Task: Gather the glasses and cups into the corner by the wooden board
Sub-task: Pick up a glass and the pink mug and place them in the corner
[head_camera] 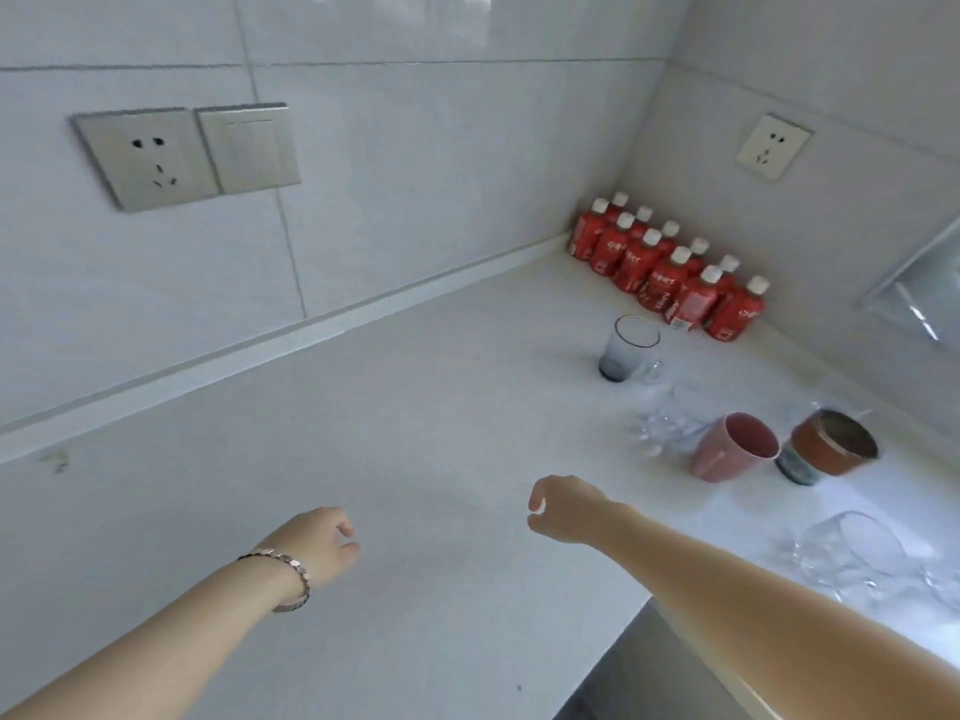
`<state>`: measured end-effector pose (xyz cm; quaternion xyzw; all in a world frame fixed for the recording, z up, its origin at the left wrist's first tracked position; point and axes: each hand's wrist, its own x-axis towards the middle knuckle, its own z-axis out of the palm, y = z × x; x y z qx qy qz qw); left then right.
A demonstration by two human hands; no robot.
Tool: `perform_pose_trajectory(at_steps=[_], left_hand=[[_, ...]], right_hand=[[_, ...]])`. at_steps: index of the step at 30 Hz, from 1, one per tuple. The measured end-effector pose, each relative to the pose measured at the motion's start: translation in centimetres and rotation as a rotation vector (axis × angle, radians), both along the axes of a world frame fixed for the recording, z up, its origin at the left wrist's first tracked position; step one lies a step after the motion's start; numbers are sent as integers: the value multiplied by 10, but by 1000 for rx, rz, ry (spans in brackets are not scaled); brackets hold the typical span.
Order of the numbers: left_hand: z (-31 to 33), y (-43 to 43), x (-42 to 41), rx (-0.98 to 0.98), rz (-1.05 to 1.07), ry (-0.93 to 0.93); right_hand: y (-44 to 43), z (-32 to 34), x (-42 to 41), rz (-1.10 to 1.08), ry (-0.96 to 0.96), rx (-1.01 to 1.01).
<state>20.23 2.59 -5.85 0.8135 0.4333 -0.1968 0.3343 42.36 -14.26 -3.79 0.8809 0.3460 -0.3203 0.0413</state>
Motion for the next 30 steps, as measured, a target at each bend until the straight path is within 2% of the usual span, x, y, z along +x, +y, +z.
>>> perform_pose_trajectory(at_steps=[6, 9, 11, 13, 15, 18, 22, 28, 30], left_hand=[[-5, -52, 119, -42, -35, 18], [-6, -68, 155, -49, -63, 39], [-6, -75, 174, -46, -82, 49], [-7, -81, 188, -49, -106, 59], [-4, -86, 201, -55, -135, 58], [2, -96, 221, -69, -166, 35], [14, -110, 268, -36, -320, -16], [29, -135, 405, 235, -670, -268], [23, -148, 435, 266, -771, -250]], right_hand=[[-76, 25, 141, -80, -98, 44], [-98, 40, 198, -172, -251, 150], [-113, 40, 226, -213, -339, 132], [-125, 36, 245, -274, -275, 50], [-135, 29, 255, -382, -98, 35], [-150, 17, 259, -433, 53, 166], [-163, 2, 254, -455, -32, 345], [-185, 0, 254, -426, -13, 392], [-191, 3, 252, -419, -15, 404]])
